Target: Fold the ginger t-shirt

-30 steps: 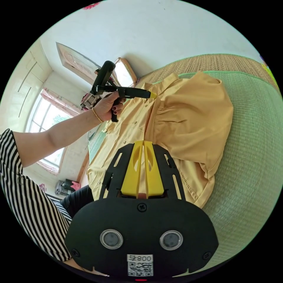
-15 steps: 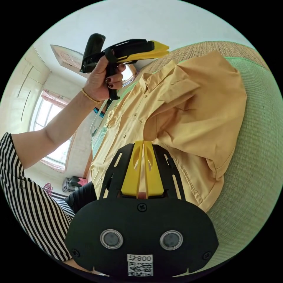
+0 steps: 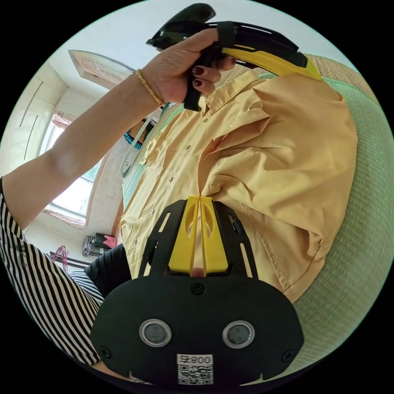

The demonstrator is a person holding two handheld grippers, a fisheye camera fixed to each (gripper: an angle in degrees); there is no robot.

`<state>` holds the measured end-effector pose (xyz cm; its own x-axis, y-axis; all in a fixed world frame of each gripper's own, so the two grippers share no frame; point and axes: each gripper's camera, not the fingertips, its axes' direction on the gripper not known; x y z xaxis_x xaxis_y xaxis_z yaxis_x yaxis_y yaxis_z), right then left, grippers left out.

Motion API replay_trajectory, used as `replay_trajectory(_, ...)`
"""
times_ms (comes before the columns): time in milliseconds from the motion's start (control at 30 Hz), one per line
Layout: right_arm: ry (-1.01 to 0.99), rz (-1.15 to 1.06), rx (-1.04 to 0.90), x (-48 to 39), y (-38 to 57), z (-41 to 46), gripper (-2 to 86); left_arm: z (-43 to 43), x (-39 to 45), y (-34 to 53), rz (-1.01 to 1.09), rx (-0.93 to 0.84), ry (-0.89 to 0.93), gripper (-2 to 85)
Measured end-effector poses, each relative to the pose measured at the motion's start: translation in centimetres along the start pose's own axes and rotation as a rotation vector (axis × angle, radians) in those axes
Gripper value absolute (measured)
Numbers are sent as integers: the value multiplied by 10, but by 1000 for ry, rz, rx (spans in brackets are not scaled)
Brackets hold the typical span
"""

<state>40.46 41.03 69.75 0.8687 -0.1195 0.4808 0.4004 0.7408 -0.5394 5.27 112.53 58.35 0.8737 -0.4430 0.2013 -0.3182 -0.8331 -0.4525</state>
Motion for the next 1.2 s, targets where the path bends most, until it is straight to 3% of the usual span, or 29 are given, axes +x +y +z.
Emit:
replay_trajectory(433,-5,-45,-45,7,-13,19,3,-10,-42,-57,-170,97,233,69)
replay_trajectory(700,-41,-28,-37,19,-15,18,3,-31,-27,-56,-112,28,24,70)
replay_trajectory(900,-30,-28,-35,21,-16,18,3,-10,-47,-71,-227,-19,133,48)
replay_trajectory(1200,-47,-28,-39,26,-16,15,3,-5,-56,-101,-285,133,198,9)
